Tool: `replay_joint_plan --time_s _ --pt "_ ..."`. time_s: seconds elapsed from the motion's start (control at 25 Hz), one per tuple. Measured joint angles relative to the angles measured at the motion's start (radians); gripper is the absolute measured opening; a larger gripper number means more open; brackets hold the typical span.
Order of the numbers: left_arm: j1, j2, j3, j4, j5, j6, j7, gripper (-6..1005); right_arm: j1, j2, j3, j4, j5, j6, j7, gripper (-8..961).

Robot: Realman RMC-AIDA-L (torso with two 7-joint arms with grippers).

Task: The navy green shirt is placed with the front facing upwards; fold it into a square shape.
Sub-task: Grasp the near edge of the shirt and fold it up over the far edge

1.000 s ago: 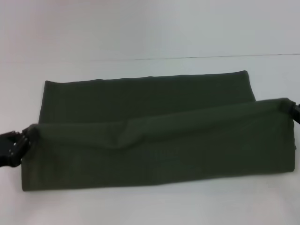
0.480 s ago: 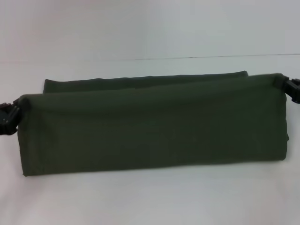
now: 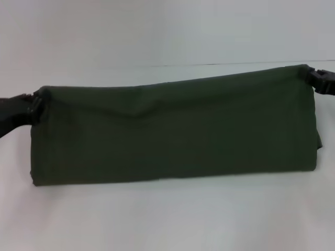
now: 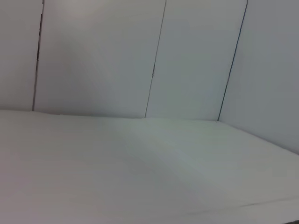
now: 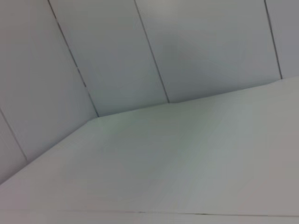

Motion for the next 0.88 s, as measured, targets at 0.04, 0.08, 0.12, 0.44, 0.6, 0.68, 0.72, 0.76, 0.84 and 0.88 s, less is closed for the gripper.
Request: replay_joint_plan --time_s 0.04,0.08,0.12,0.44,0.6,0.68,0.72,0.76,0.84,0.88 --pt "-0.01 0.0 0.007 -0.002 0.0 -0.02 0.0 111 0.005 0.0 -0.006 0.0 0.0 0.015 0.006 63" --pt "-0.017 0.0 0.015 -0.005 0.0 -0.037 0.0 111 0.01 -0.001 -0.02 0.0 0.0 0.033 0.015 64" --pt "-0.027 0.001 0.027 -0.01 0.0 -0.059 0.0 112 0.014 -0.001 -0.032 0.0 0.0 0.049 0.024 65" --pt "-0.091 -0.003 0.088 -0.061 -0.002 -0.238 0.0 115 0.061 0.009 -0.153 0.024 0.0 0.198 0.064 72" --pt "-0.118 -0.005 0.123 -0.077 -0.006 -0.317 0.0 117 0.089 0.004 -0.181 0.062 0.0 0.261 0.065 76" --pt "-0.129 -0.005 0.126 -0.081 -0.013 -0.341 0.0 117 0.097 0.003 -0.191 0.071 0.0 0.289 0.068 78" --pt "-0.135 -0.005 0.127 -0.084 -0.017 -0.351 0.0 118 0.1 0.003 -0.192 0.073 0.0 0.302 0.07 79" --pt "-0.141 -0.005 0.127 -0.087 -0.021 -0.359 0.0 118 0.104 0.004 -0.194 0.077 0.0 0.327 0.071 80" --pt "-0.151 -0.004 0.128 -0.09 -0.024 -0.376 -0.001 119 0.106 0.004 -0.195 0.078 0.0 0.335 0.071 82" --pt "-0.155 -0.004 0.128 -0.09 -0.024 -0.385 -0.001 120 0.108 0.004 -0.196 0.079 0.0 0.341 0.071 83"
